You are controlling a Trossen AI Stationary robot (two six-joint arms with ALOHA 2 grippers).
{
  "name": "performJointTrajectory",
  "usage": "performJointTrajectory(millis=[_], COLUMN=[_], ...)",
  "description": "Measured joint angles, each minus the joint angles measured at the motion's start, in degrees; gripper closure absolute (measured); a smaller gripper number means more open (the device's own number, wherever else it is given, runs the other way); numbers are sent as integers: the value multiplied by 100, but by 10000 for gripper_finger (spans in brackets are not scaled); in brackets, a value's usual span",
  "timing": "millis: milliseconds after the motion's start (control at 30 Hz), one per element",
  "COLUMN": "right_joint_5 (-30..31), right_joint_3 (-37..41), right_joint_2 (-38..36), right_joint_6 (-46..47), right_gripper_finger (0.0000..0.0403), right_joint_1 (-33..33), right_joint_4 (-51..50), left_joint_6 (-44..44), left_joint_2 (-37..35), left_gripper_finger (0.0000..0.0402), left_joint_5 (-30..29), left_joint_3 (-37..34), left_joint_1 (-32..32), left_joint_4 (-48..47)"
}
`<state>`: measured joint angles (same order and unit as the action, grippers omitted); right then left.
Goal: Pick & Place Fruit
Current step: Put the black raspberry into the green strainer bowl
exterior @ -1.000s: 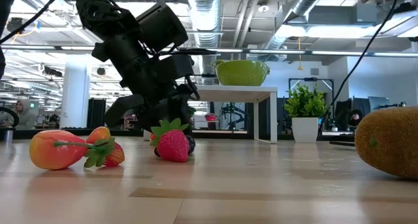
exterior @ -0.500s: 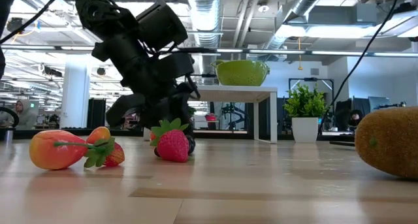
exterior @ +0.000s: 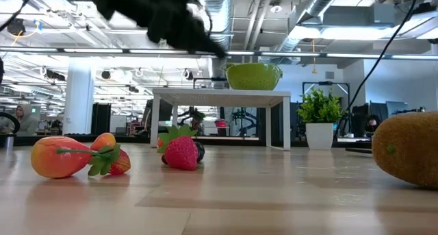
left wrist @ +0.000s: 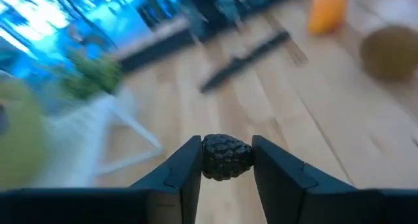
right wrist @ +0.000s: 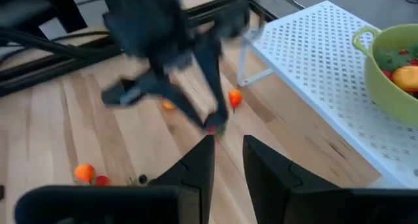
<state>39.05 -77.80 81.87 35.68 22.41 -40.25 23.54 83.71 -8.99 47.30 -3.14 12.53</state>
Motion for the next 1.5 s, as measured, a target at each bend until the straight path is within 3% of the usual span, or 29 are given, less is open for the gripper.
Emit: performJointTrajectory(millis=[133, 300, 533, 733, 1067, 1500], right_joint_5=[0, -3, -619, -1053, -1092, -1104], right_joint_3=[2, 2, 2, 2, 4, 4], right_joint_2=[0, 0, 0, 0, 0, 0], right_joint_6=[-18, -386, -907, -1045, -1426, -1934], right_gripper_finger=[328, 328, 316, 262, 160, 153], right_joint_1=[-2, -52, -288, -407, -409, -548], right_joint_4=[352, 1057, 1948, 2020, 2261, 2613], left_joint_6=[598, 2843, 5148, 6546, 6803, 6387], left_joint_2=[-775, -1419, -1371, -1045, -585, -589], left_gripper_finger=[283, 285, 281, 280, 279, 279], left_joint_5=[-568, -932, -1159, -1652, -1595, -1006], left_joint_3=[-16, -8, -7, -14, -14, -13], left_joint_1=[-108, -430, -858, -1092, -1143, -1153], left_joint_4=[35, 441, 1400, 1952, 2845, 3184])
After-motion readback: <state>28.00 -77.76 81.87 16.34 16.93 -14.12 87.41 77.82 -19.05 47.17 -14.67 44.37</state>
